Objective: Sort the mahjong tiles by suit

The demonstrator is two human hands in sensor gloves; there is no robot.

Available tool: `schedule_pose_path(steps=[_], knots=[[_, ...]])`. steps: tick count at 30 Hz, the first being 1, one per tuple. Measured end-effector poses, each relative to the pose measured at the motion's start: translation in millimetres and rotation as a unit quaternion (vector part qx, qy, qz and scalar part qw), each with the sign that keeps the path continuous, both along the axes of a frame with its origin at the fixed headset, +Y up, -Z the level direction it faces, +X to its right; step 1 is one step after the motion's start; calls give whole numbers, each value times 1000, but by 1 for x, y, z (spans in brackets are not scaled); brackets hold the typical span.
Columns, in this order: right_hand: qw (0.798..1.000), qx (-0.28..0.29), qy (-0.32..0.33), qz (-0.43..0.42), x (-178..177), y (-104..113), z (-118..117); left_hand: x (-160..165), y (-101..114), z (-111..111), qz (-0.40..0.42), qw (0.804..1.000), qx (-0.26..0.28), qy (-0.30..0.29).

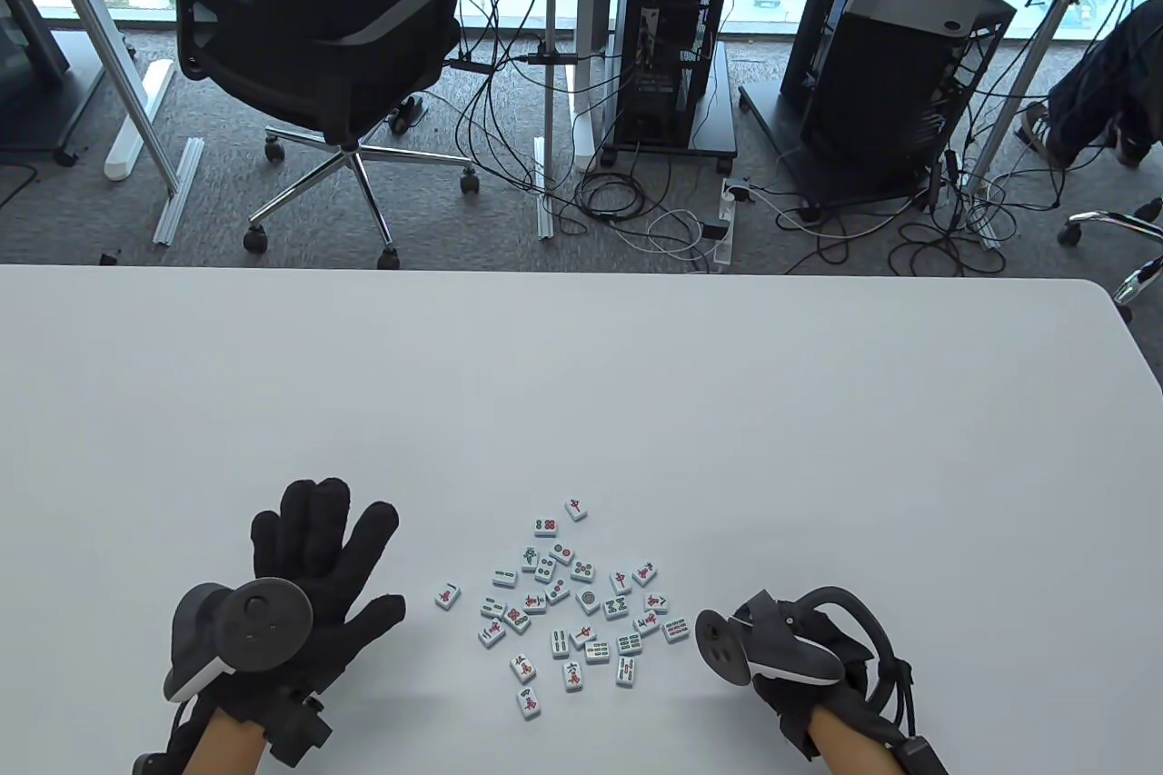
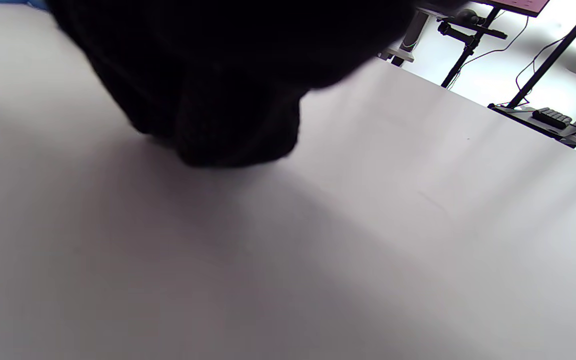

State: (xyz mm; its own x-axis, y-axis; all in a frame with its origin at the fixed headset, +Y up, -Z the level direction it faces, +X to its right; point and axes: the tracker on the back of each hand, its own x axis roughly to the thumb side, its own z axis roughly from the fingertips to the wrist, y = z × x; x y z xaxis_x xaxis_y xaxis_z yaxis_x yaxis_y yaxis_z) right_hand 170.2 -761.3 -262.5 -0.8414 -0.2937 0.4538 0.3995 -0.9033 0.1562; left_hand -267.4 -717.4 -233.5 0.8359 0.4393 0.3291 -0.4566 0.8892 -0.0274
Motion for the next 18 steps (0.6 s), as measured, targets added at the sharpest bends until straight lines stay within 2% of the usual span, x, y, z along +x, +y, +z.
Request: schedule_pose_path(steps=[3,8,13,18], knots=[[1000,-11,-13,1,-1,5,-3,0,0,0,0,1000,0,0],[998,21,-7,-53,-18,29,-14,0,0,0,1,1000,1,1],[994,52,25,-91,-51,47,-38,-1,1,0,2,1000,3,0],[989,60,52,-128,-97,50,-66,-1,1,0,6,1000,4,-1]])
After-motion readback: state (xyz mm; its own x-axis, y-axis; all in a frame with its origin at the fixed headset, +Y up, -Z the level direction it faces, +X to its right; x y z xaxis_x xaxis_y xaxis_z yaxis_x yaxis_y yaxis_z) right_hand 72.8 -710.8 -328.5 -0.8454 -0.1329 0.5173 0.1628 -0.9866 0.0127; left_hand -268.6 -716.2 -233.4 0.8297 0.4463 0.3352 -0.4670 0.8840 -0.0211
